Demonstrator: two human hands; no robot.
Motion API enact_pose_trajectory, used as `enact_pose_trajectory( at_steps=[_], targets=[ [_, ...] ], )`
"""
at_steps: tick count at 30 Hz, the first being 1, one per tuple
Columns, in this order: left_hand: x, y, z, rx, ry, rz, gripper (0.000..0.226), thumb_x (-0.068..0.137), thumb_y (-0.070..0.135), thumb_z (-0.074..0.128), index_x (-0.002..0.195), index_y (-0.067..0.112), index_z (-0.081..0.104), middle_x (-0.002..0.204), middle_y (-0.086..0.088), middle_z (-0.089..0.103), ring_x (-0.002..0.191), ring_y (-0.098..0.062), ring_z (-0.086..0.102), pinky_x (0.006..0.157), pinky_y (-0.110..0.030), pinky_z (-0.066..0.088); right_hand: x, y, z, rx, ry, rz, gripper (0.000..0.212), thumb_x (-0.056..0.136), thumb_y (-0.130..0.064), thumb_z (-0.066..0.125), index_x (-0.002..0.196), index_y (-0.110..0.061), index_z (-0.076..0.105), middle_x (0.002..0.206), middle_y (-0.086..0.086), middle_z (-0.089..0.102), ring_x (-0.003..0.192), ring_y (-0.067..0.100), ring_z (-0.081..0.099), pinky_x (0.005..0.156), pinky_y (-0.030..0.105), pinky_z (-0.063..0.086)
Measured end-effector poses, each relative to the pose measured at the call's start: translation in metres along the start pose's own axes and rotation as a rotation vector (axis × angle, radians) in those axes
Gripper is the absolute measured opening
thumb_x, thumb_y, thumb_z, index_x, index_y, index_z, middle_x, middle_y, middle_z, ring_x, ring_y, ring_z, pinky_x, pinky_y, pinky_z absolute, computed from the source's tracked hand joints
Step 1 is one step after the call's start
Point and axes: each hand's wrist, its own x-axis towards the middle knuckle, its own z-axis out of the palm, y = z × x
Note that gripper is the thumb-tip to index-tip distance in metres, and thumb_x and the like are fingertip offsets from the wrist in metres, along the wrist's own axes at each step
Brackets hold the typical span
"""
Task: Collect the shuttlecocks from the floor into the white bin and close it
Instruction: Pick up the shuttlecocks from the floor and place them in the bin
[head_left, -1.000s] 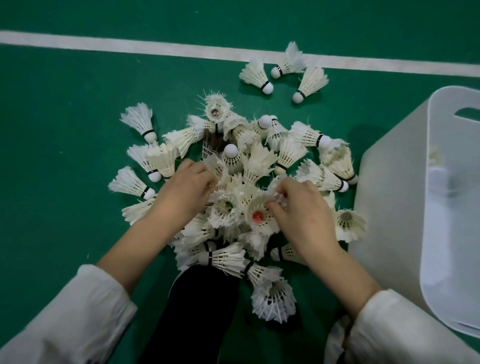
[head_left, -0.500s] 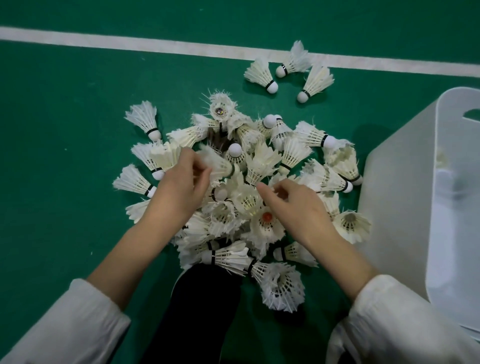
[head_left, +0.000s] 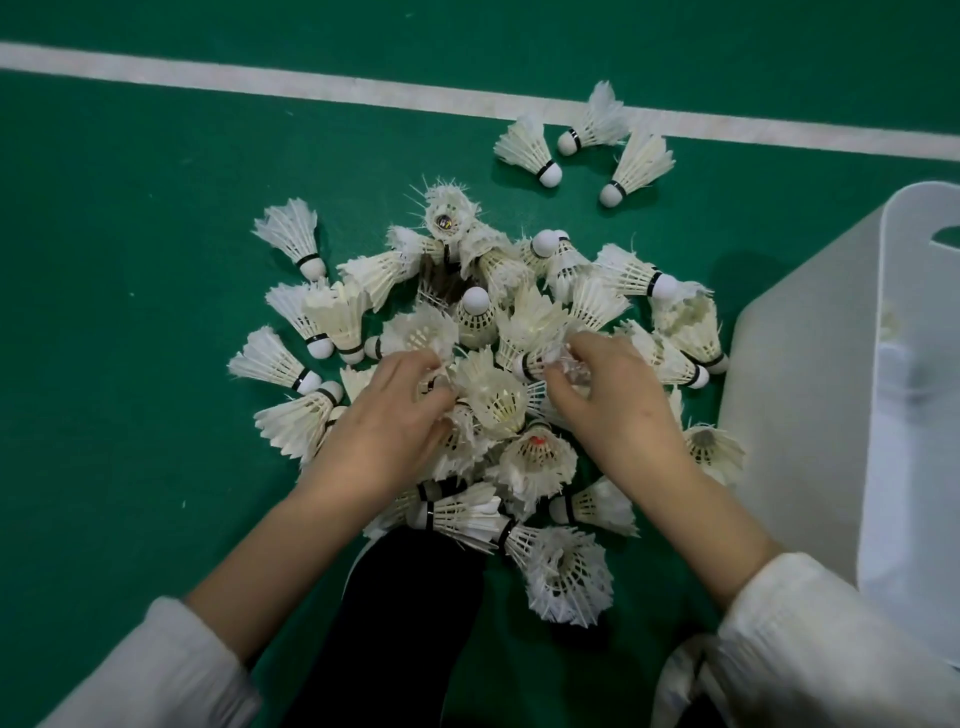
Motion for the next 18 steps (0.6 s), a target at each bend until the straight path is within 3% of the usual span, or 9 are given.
enact_pose_trajectory(
  at_steps=[4,7,11,15,18],
  targets=[
    [0.003,-0.005,0.004,-0.109,0.122,-0.015,0.023,0.084,0.024,0.054,0.087,0.004,0.064,0.103,-0.014,0.059,0.103,-0.022,0.043,0.079,-0.035,0.046,0.001,-0.001,-0.001,-0.016,-0.024,0.0,0.017,0.095,-0.025,0.045,0.09,-0.01,0.052,0.084,0.0,0.049,0.085,0.016,0.044,0.065,0.03,0.031],
    [0.006,-0.003,-0.011,-0.151,0.215,-0.01,0.031,0.089,0.027,0.044,0.085,0.002,0.062,0.095,-0.011,0.059,0.095,-0.018,0.044,0.082,-0.021,0.034,0.004,0.0,-0.012,-0.025,-0.023,-0.012,0.011,0.095,-0.022,0.045,0.086,-0.016,0.047,0.088,-0.002,0.049,0.085,0.013,0.045,0.068,0.025,0.032],
    [0.022,0.009,-0.048,-0.19,0.188,0.022,0.032,0.089,0.032,0.044,0.086,0.006,0.063,0.098,-0.006,0.057,0.097,-0.014,0.043,0.083,-0.02,0.032,0.012,0.006,-0.047,-0.057,-0.04,-0.085,0.012,0.094,-0.017,0.048,0.083,-0.021,0.045,0.09,-0.004,0.045,0.087,0.009,0.038,0.069,0.021,0.024],
    [0.052,0.046,-0.099,-0.19,0.116,0.164,0.023,0.086,0.034,0.049,0.08,0.014,0.06,0.101,0.001,0.054,0.099,-0.013,0.044,0.084,-0.023,0.033,0.016,0.019,-0.101,-0.218,0.017,-0.247,0.007,0.089,-0.018,0.055,0.087,-0.012,0.06,0.091,0.003,0.06,0.099,0.02,0.045,0.085,0.037,0.042],
    [0.08,0.089,-0.132,-0.141,0.106,0.296,0.024,0.089,0.036,0.046,0.088,0.016,0.06,0.102,0.004,0.052,0.099,-0.009,0.043,0.086,-0.021,0.033,0.003,0.035,-0.148,-0.365,0.093,-0.342,0.008,0.083,-0.016,0.065,0.083,-0.008,0.064,0.086,0.007,0.065,0.094,0.033,0.052,0.076,0.048,0.048]
  ],
)
